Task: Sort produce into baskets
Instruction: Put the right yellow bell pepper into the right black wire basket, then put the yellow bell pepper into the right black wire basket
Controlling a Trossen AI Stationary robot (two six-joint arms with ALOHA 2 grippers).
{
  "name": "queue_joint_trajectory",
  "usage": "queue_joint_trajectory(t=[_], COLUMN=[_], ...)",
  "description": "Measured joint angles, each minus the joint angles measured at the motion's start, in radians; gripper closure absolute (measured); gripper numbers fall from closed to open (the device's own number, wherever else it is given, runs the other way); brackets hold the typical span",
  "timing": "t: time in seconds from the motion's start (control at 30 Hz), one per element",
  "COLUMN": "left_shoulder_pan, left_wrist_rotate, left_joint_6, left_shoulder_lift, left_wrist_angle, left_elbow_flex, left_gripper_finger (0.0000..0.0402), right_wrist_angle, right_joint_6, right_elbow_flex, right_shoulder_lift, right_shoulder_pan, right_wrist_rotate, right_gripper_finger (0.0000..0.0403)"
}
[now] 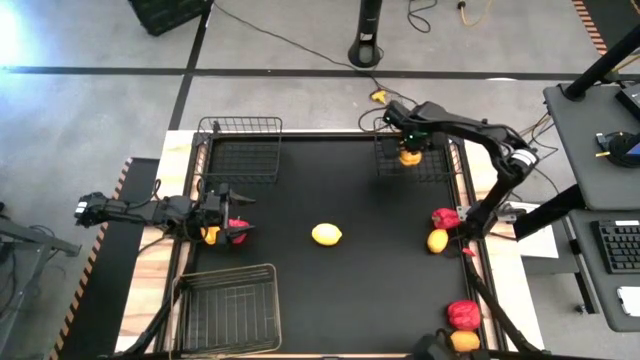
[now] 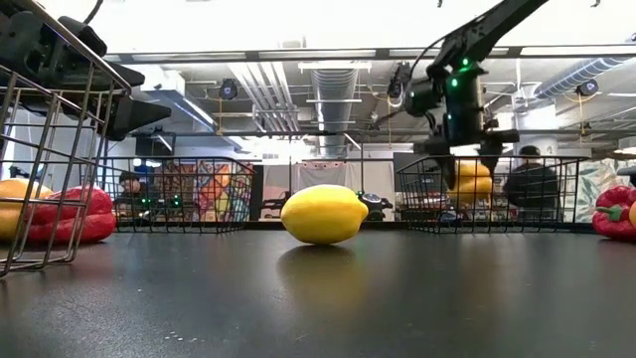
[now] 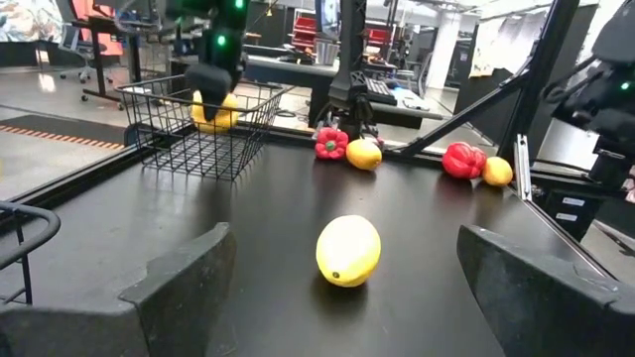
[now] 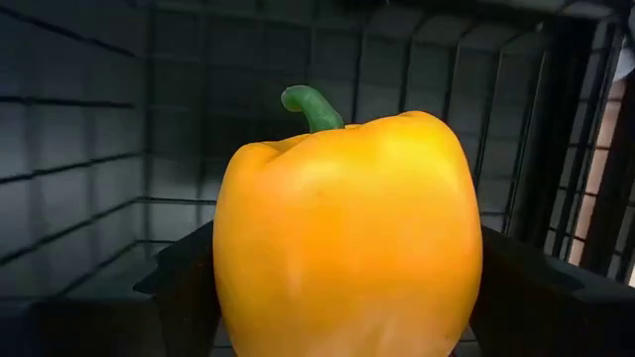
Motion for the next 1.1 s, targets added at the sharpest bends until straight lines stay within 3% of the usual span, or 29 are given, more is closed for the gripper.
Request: queue_joint_trajectory(t=[0.33,0.7,0.97,1.1], left_shoulder_pan=[0.0,0.0,0.0,0.0], left_wrist_rotate=[0.0,0.0,0.0,0.0], left_joint_6=[0.0,0.0,0.0,0.0], left_shoulder_lift=[0.0,0.0,0.0,0.0], left_wrist_angle=[0.0,0.0,0.0,0.0], left_elbow_flex=[0.0,0.0,0.0,0.0], left_gripper_finger=[0.0038,0.0038,0.0038,0.0038], right_wrist_angle=[-0.005,-0.068,-0.27,-0.28], right_joint_6=[-0.016,-0.122,-0.123,-0.071], right_elbow_flex=[-0.007,0.04,0.219,0.238], right_shoulder_lift=[0.061,0.043,-0.069,-0.179], right_shoulder_pan=[0.0,0.0,0.027,0.119], right_wrist_rotate=[0.083,0.086,0.077,-0.029], right_gripper_finger=[0.0036,0.0031,0.003,0.003])
